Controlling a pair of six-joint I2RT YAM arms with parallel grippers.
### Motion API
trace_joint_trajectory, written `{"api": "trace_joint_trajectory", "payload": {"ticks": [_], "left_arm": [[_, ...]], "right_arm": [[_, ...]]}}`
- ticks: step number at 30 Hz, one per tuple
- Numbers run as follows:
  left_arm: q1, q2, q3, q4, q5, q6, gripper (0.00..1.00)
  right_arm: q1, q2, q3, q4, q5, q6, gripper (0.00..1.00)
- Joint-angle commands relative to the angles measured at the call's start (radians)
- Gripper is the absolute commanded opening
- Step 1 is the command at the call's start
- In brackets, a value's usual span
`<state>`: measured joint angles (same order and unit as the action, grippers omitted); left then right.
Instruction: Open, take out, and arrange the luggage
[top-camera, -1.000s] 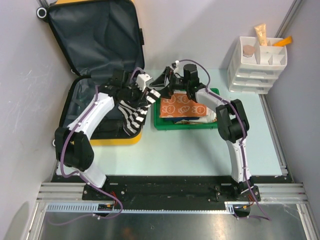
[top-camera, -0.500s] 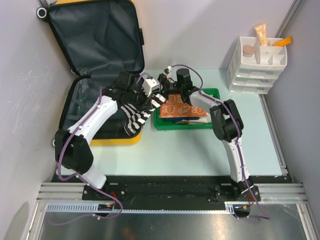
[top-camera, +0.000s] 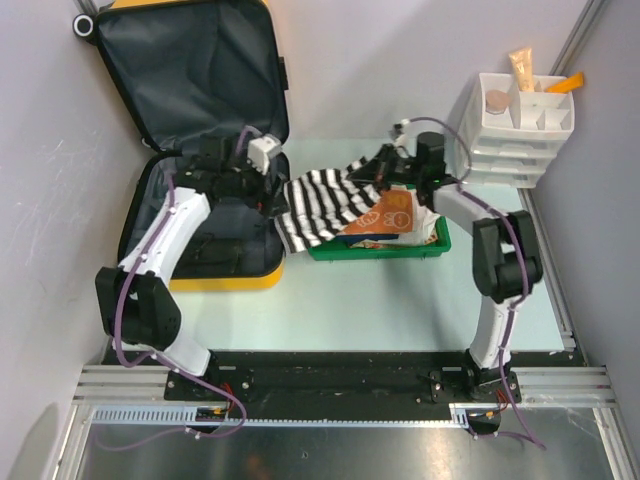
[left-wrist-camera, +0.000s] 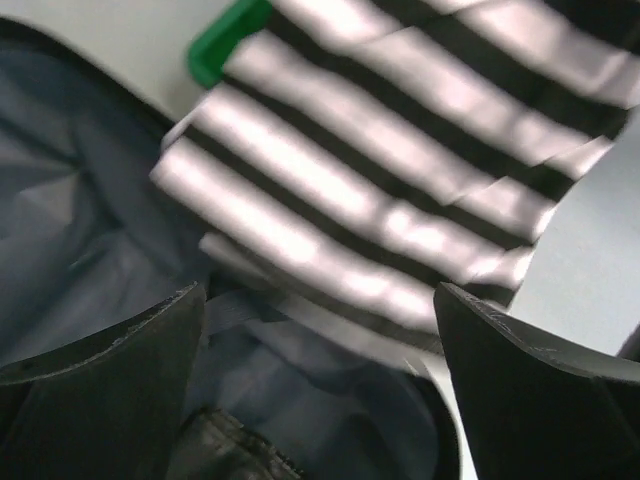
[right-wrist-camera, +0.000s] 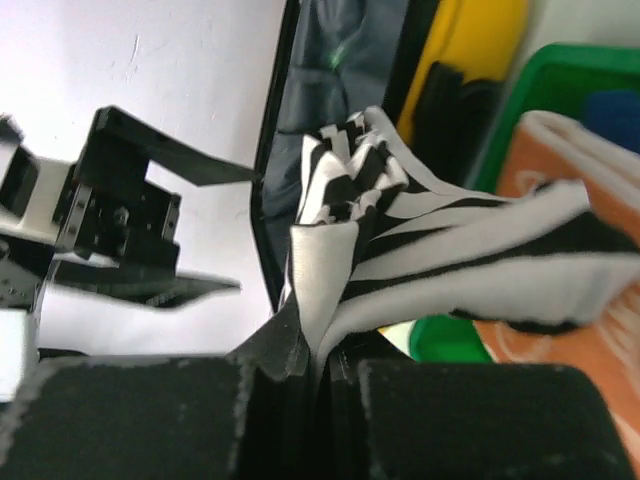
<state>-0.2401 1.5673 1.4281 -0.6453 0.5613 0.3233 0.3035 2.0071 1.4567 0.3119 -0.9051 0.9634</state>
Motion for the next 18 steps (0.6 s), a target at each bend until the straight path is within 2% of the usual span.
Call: {"api": "trace_joint_trajectory", "payload": {"ticks": [1, 2, 6, 10, 14, 15, 16, 17, 18], "left_arm": [[0.097, 0.002, 0.060, 0.019, 0.063, -0.092, 1.00], [0.107, 0.007, 0.061, 0.019, 0.061, -0.093, 1.00], [0.130, 0.028, 0.037, 0.019, 0.049, -0.070, 1.00], [0.143, 0.039, -0.003, 0.018, 0.014, -0.038, 1.00], [0.174, 0.036, -0.021, -0.002, -0.011, -0.007, 1.00], [0.179, 0.034, -0.021, -0.007, -0.020, -0.001, 1.00], [0.191, 0.034, -0.021, -0.014, -0.023, 0.000, 1.00], [0.196, 0.033, -0.021, -0.033, -0.027, 0.003, 1.00], [0.202, 0.030, -0.023, -0.043, -0.035, 0.014, 1.00]], "right_arm": [[-0.092, -0.166, -0.128, -0.088, 0.023, -0.294, 0.00], [-0.133, -0.191, -0.149, -0.135, 0.034, -0.348, 0.00], [-0.251, -0.180, -0.236, -0.126, 0.029, -0.485, 0.00], [-0.328, -0.151, -0.277, -0.065, 0.073, -0.514, 0.00], [-0.349, -0.157, -0.283, -0.091, 0.123, -0.557, 0.00], [-0.354, -0.163, -0.289, -0.091, 0.152, -0.561, 0.07], [-0.356, -0.163, -0.289, -0.091, 0.159, -0.566, 0.23], [-0.357, -0.162, -0.289, -0.091, 0.156, -0.566, 0.68], [-0.359, -0.163, -0.289, -0.097, 0.167, -0.559, 0.94]]}}
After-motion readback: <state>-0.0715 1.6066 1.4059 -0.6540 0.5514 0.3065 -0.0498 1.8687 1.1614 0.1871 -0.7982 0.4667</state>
